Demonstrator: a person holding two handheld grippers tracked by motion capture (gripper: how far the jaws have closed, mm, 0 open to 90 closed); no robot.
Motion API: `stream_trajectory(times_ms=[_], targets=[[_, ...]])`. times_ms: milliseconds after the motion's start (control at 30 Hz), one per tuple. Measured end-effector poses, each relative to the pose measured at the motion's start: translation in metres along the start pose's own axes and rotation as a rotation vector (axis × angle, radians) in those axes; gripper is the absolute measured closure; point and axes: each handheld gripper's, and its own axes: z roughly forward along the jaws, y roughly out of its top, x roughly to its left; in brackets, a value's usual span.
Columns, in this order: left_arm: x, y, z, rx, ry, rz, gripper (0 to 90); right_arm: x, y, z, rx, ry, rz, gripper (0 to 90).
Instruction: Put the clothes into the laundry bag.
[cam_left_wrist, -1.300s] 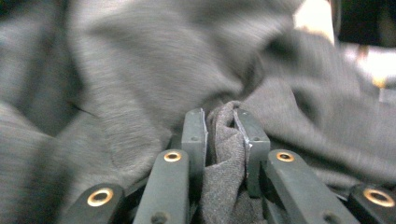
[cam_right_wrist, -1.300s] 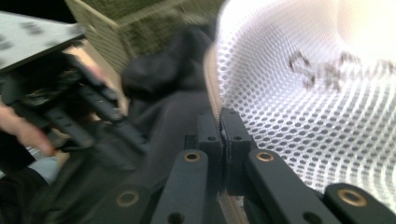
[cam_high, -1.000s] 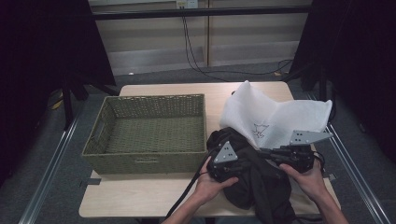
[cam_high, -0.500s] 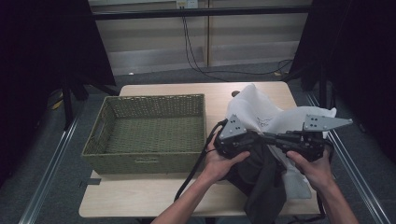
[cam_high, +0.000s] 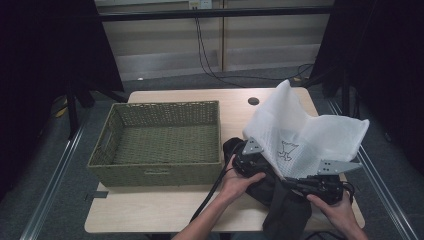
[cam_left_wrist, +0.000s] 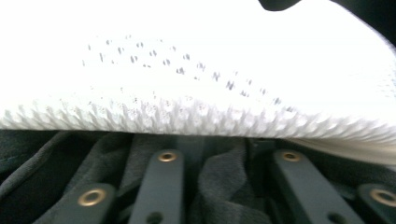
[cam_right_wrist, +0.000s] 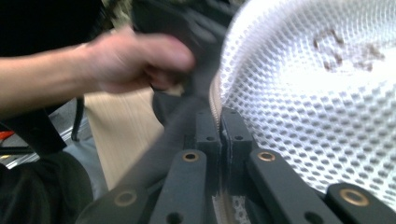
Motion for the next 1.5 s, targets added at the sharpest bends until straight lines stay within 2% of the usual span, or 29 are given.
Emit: stream_trajectory(times_ms=[67, 100, 200, 233, 300, 367, 400, 433, 500, 533, 567, 633, 667, 700, 767, 833, 900, 933, 967, 1000, 1067, 1100, 1167, 1200, 1233, 1333, 1400, 1467, 1500], targets=[[-0.002, 0.000, -0.008, -0.007, -0.028, -0.011, 61.9, -0.003, -0.002, 0.000, 0.013, -0.002, 0.002, 87.8], [-0.004, 0.000, -0.013, 0.004, -0.015, 0.007, 57.7, -0.004, -0.003, 0.000, 0.017, -0.014, 0.001, 87.8], [-0.013, 0.000, -0.036, -0.024, -0.024, 0.055, 46.8, -0.006, -0.004, -0.002, 0.013, -0.019, 0.003, 87.8], [-0.017, 0.000, -0.045, -0.026, -0.021, 0.083, 44.1, -0.006, -0.004, -0.003, 0.011, -0.022, 0.003, 87.9], [-0.024, -0.001, -0.058, -0.049, -0.061, 0.117, 38.5, -0.007, -0.005, -0.003, 0.015, -0.025, 0.006, 87.9], [-0.028, -0.005, -0.065, -0.040, -0.105, 0.160, 33.4, -0.008, -0.005, -0.003, 0.010, -0.026, 0.013, 87.9], [-0.028, -0.008, -0.063, -0.017, -0.125, 0.177, 29.6, -0.008, -0.004, -0.003, 0.013, -0.026, 0.010, 87.9], [-0.028, -0.013, -0.060, 0.012, -0.111, 0.179, 27.1, -0.008, -0.004, -0.002, 0.011, -0.026, 0.010, 87.9], [-0.024, -0.024, -0.048, 0.072, -0.108, 0.162, 19.6, -0.008, -0.003, -0.001, 0.014, -0.027, 0.007, 87.9], [-0.023, -0.031, -0.042, 0.091, -0.109, 0.141, 16.1, -0.007, -0.003, -0.001, 0.014, -0.028, 0.005, 87.9], [-0.022, -0.036, -0.036, 0.120, -0.107, 0.144, 11.6, -0.007, -0.003, -0.001, 0.013, -0.028, 0.007, 87.9], [-0.021, -0.045, -0.026, 0.151, -0.110, 0.143, 9.2, -0.008, -0.003, -0.001, 0.015, -0.026, 0.010, 87.9], [-0.021, -0.048, -0.021, 0.193, -0.116, 0.143, 5.9, -0.009, -0.003, -0.001, 0.014, -0.026, 0.009, 87.9], [-0.023, -0.049, -0.016, 0.236, -0.105, 0.171, 4.2, -0.009, -0.003, 0.000, 0.012, -0.024, 0.009, 87.9], [-0.028, -0.053, -0.009, 0.236, -0.071, 0.190, 1.2, -0.009, -0.003, 0.000, 0.014, -0.027, 0.007, 87.8], [-0.031, -0.054, -0.004, 0.262, -0.040, 0.222, 1.2, -0.009, -0.002, 0.000, 0.010, -0.028, 0.007, 87.8], [-0.032, -0.055, -0.001, 0.273, 0.012, 0.255, 6.8, -0.009, -0.001, 0.000, 0.010, -0.031, 0.002, 87.7], [-0.031, -0.054, -0.001, 0.266, 0.039, 0.244, 12.4, -0.009, -0.001, 0.000, 0.007, -0.030, 0.002, 87.6], [-0.031, -0.052, -0.002, 0.275, 0.061, 0.251, 21.4, -0.008, 0.000, 0.000, 0.006, -0.034, 0.002, 87.5], [-0.030, -0.052, -0.002, 0.252, 0.080, 0.241, 29.9, -0.009, 0.000, 0.000, 0.006, -0.035, 0.000, 87.6], [-0.028, -0.051, -0.001, 0.240, 0.118, 0.250, 50.6, -0.009, 0.002, 0.000, 0.003, -0.037, 0.005, 87.7], [-0.029, -0.050, -0.001, 0.238, 0.133, 0.234, 61.6, -0.009, 0.004, 0.000, 0.003, -0.035, 0.000, 87.7], [-0.026, -0.046, -0.001, 0.220, 0.132, 0.218, 73.1, -0.007, 0.009, 0.001, 0.004, -0.040, -0.011, 87.9], [-0.025, -0.044, -0.003, 0.226, 0.128, 0.199, 75.6, -0.006, 0.013, 0.001, 0.002, -0.037, -0.020, 88.0], [-0.023, -0.042, -0.003, 0.196, 0.104, 0.164, 76.5, -0.005, 0.016, 0.001, -0.002, -0.033, -0.022, 88.1], [-0.018, -0.034, -0.008, 0.128, 0.066, 0.096, 77.6, -0.003, 0.029, 0.001, -0.025, -0.024, -0.042, 88.2], [-0.017, -0.026, -0.010, 0.080, 0.052, 0.059, 77.8, -0.001, 0.042, 0.003, -0.042, -0.013, -0.063, 88.3], [-0.017, -0.018, -0.012, 0.041, 0.037, 0.041, 78.1, 0.004, 0.059, 0.005, -0.057, -0.003, -0.095, 88.4], [-0.016, -0.014, -0.013, 0.020, 0.016, 0.016, 78.1, 0.006, 0.068, 0.007, -0.066, 0.012, -0.108, 88.4]])
